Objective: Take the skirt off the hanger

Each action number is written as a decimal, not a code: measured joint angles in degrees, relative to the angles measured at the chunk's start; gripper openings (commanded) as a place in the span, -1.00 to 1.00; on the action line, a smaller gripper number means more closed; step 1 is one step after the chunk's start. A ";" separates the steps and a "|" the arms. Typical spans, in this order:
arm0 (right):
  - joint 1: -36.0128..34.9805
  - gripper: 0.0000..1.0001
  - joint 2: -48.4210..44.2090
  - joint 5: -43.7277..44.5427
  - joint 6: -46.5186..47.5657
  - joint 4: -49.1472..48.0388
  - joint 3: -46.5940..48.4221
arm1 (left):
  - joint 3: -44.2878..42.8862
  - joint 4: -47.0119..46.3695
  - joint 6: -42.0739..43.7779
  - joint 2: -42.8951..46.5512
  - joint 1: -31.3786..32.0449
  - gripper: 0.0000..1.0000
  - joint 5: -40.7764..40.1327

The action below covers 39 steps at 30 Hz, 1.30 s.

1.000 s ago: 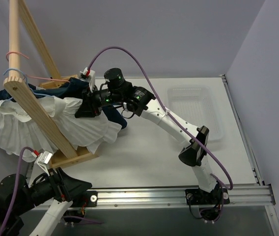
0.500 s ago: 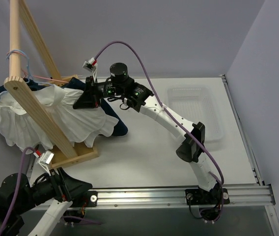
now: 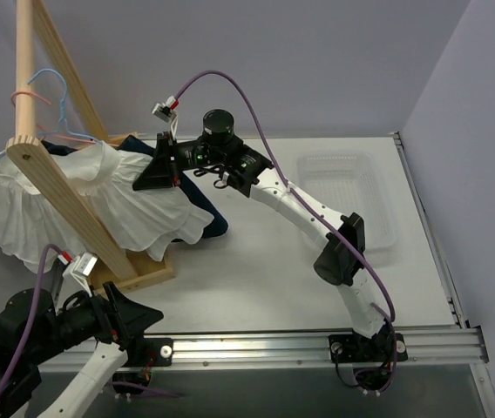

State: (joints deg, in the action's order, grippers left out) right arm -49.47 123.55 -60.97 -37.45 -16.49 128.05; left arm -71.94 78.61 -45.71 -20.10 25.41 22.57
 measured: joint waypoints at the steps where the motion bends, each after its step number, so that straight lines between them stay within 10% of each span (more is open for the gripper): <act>1: 0.00 -1.00 -0.22 0.07 0.24 0.00 -0.70 | -0.50 0.00 0.68 -0.87 0.00 0.85 -0.33; 39: 8.11 -1.00 -26.56 5.68 8.09 6.16 -28.52 | -25.42 -7.61 22.80 -28.92 -2.34 0.72 -5.51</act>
State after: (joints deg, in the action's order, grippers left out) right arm -41.36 96.99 -55.29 -29.36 -10.33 99.53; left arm -97.36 71.00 -22.92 -49.01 23.07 17.06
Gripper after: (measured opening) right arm 0.019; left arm 0.865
